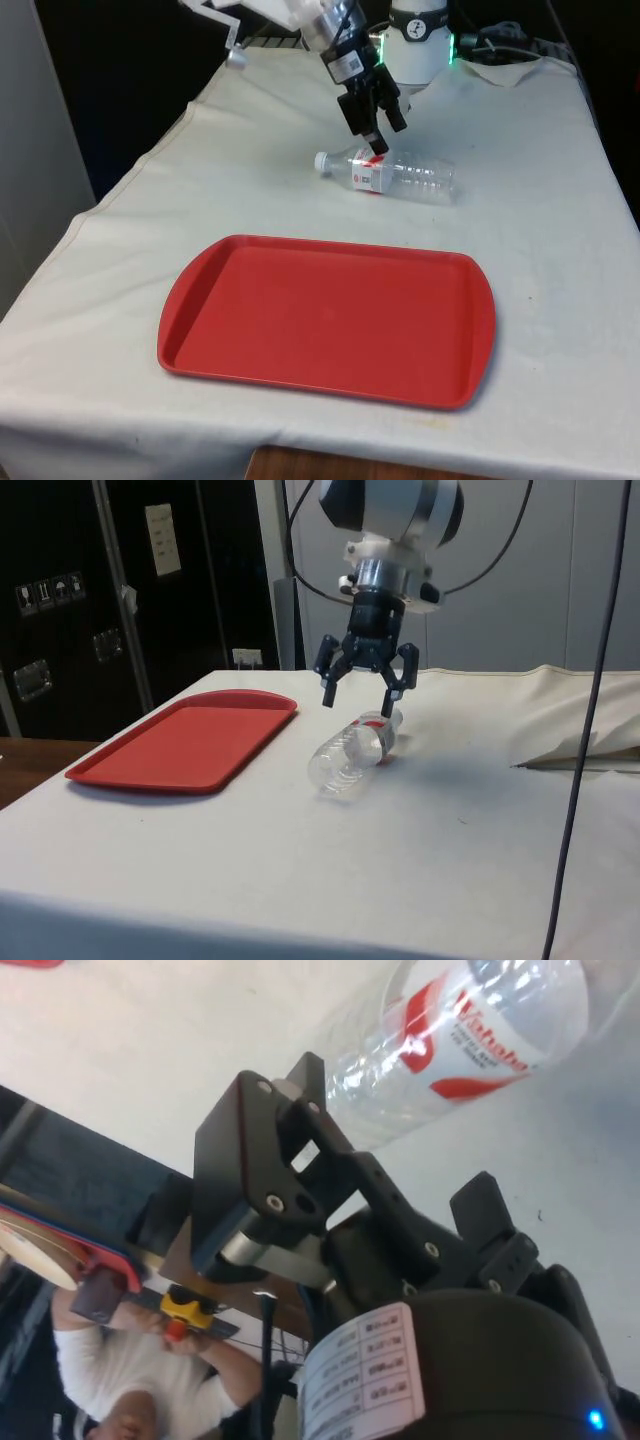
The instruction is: Place the bottle upright on the tray.
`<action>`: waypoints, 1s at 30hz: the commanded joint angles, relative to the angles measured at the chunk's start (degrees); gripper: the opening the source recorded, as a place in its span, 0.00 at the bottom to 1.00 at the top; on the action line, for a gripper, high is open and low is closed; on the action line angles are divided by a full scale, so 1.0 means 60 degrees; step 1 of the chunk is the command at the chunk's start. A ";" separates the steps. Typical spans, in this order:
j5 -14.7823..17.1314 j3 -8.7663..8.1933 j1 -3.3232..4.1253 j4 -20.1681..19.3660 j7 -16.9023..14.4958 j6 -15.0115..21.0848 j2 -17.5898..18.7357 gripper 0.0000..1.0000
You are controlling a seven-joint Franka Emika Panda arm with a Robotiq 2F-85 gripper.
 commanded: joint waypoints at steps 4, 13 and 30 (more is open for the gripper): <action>0.0525 -0.0048 -0.0038 0.0095 -0.0468 0.0057 0.0172 1.00; 0.0898 -0.0229 -0.0010 0.0210 -0.0898 -0.0010 0.0573 1.00; 0.1958 -0.0688 -0.0143 0.0506 -0.2101 -0.0554 0.1327 1.00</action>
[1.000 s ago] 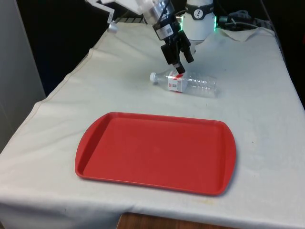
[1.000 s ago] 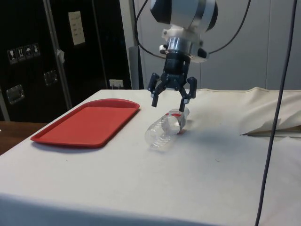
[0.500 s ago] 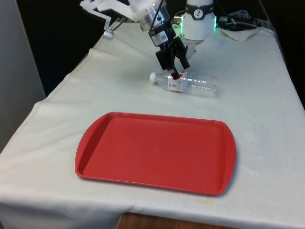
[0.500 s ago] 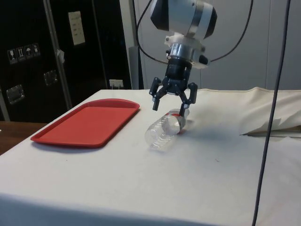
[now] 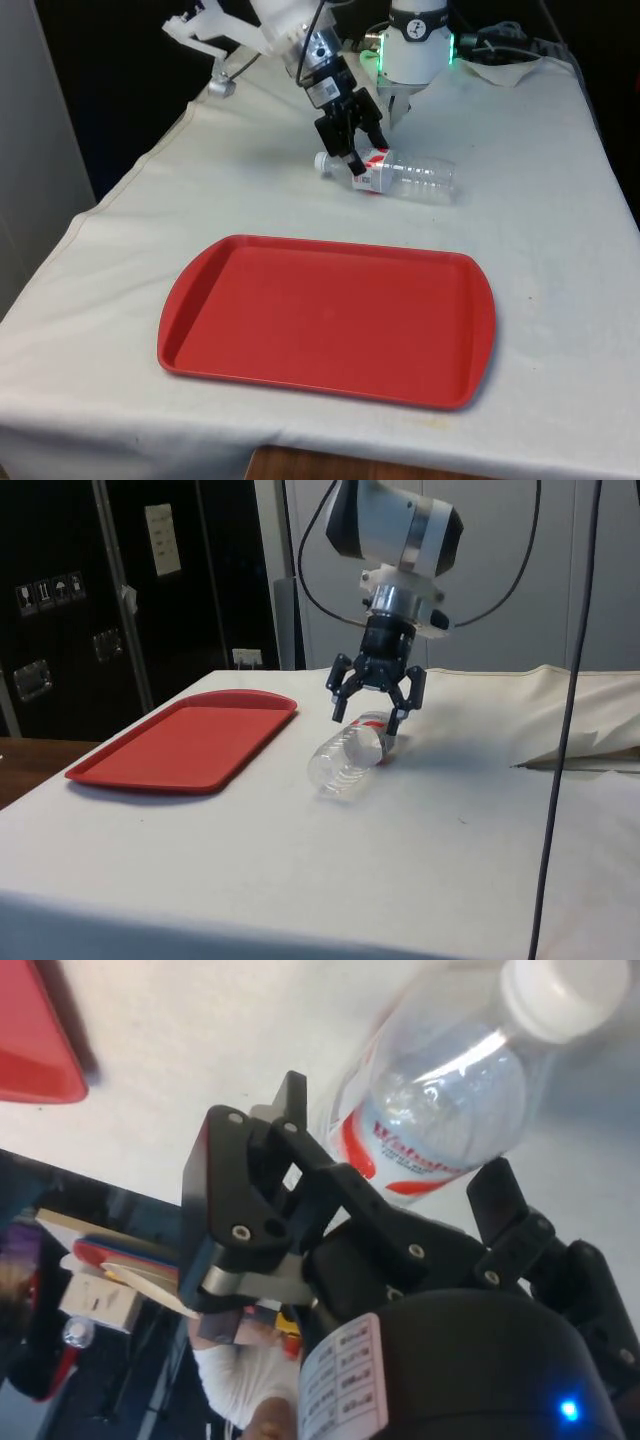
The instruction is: Place the bottle upright on the tray.
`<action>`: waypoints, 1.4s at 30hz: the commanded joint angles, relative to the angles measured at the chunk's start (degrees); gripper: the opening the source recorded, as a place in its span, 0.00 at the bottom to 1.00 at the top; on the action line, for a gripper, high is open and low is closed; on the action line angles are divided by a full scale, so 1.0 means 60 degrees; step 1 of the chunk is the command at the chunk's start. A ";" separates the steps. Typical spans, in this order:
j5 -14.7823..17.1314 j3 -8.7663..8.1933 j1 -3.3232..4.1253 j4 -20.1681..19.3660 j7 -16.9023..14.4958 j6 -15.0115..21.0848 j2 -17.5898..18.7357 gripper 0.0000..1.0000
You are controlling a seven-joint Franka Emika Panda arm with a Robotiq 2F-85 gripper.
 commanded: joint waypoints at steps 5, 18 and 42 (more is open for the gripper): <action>0.0191 -0.0134 -0.0095 0.0095 -0.0220 -0.0267 0.0105 1.00; 0.0382 -0.0506 -0.0162 0.0258 -0.0306 -0.0984 0.0382 1.00; 0.1299 -0.0984 -0.0201 0.0592 -0.0812 -0.2063 0.1098 1.00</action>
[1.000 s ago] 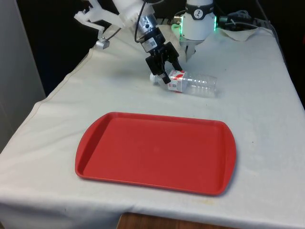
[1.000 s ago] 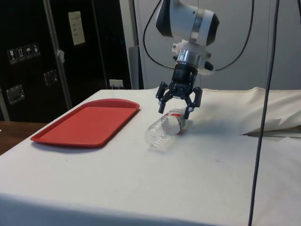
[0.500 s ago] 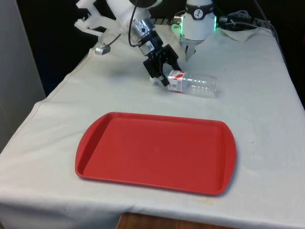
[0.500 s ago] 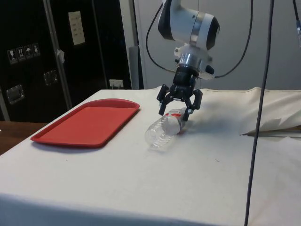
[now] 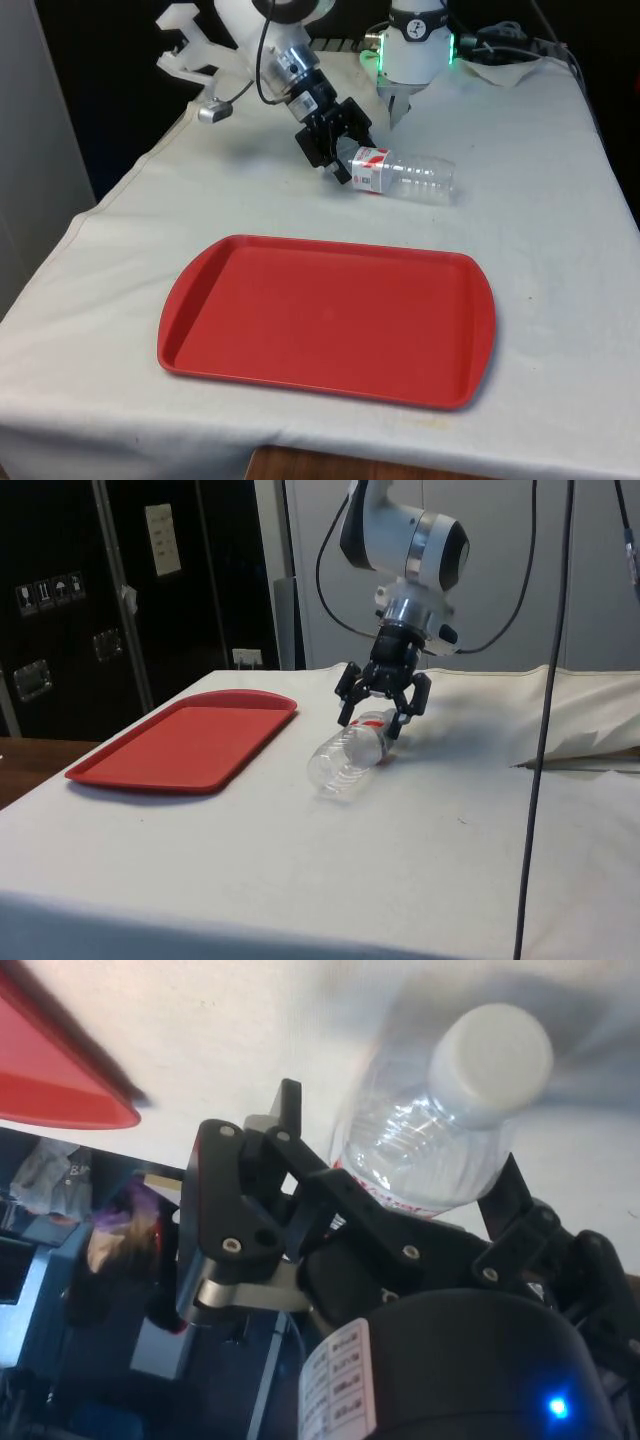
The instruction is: Place the bottle upright on the tray.
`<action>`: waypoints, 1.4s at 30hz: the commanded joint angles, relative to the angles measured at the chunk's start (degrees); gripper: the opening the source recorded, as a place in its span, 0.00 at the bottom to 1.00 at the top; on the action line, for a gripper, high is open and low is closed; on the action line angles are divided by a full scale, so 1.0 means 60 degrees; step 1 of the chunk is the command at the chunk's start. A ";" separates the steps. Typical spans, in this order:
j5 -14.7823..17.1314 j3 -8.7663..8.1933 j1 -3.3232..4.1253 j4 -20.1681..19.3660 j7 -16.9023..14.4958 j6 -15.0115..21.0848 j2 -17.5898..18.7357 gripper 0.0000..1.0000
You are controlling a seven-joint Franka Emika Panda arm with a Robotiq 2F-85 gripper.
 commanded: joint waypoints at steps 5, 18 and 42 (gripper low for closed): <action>0.0353 0.0000 -0.0048 0.0000 -0.0162 -0.0124 0.0038 1.00; 0.0420 0.0010 0.0038 -0.0076 -0.0181 -0.0143 0.0029 1.00; 0.0458 0.0076 0.0124 -0.0095 -0.0086 -0.0277 0.0191 1.00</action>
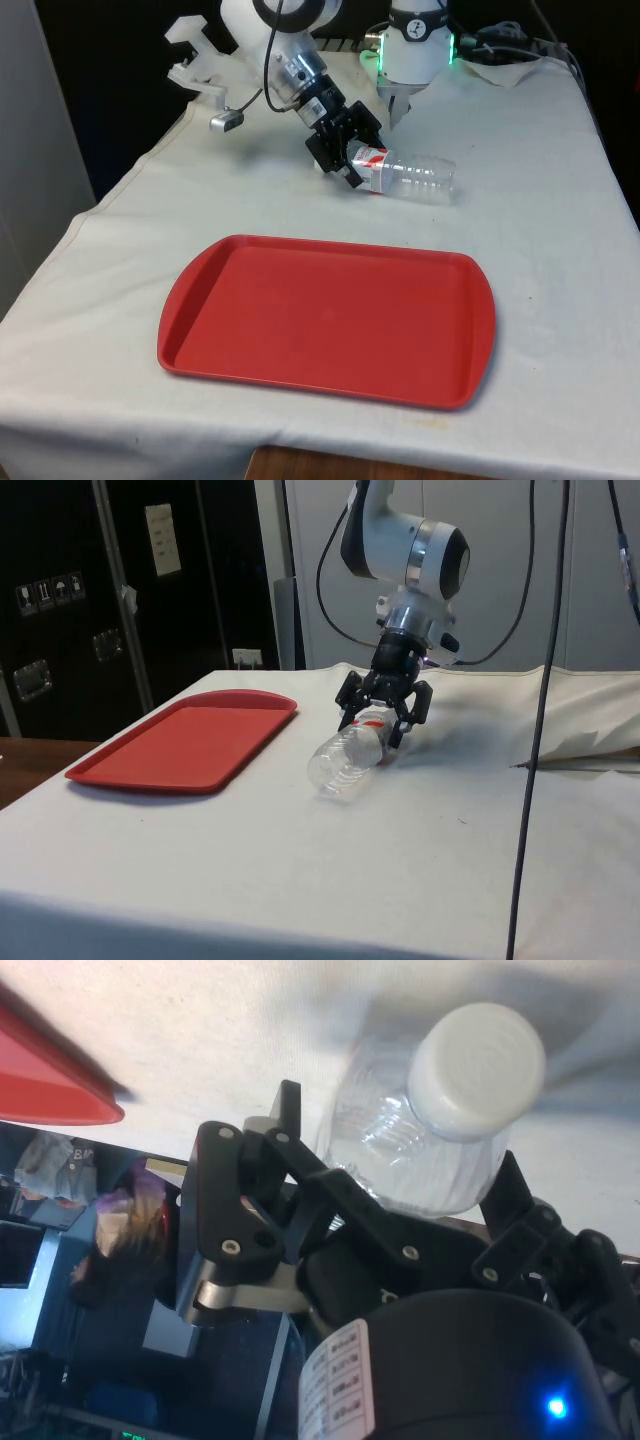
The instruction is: Place the bottle upright on the tray.
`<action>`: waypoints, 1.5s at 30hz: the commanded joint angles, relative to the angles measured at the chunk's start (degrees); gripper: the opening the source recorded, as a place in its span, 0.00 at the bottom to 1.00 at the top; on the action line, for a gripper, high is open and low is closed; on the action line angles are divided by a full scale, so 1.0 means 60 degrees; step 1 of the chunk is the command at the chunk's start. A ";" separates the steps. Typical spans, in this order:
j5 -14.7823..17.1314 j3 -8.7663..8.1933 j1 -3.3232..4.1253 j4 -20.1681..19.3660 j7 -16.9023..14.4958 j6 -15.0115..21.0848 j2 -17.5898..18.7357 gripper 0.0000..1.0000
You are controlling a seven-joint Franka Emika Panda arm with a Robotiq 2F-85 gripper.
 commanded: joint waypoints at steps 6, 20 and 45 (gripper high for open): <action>0.0172 0.0095 0.0076 -0.0048 0.0057 0.0095 -0.0038 1.00; 0.0181 0.0105 0.0019 -0.0010 0.0105 -0.0029 -0.0019 1.00; 0.0095 0.0095 0.0057 -0.0029 0.0124 -0.0019 -0.0010 1.00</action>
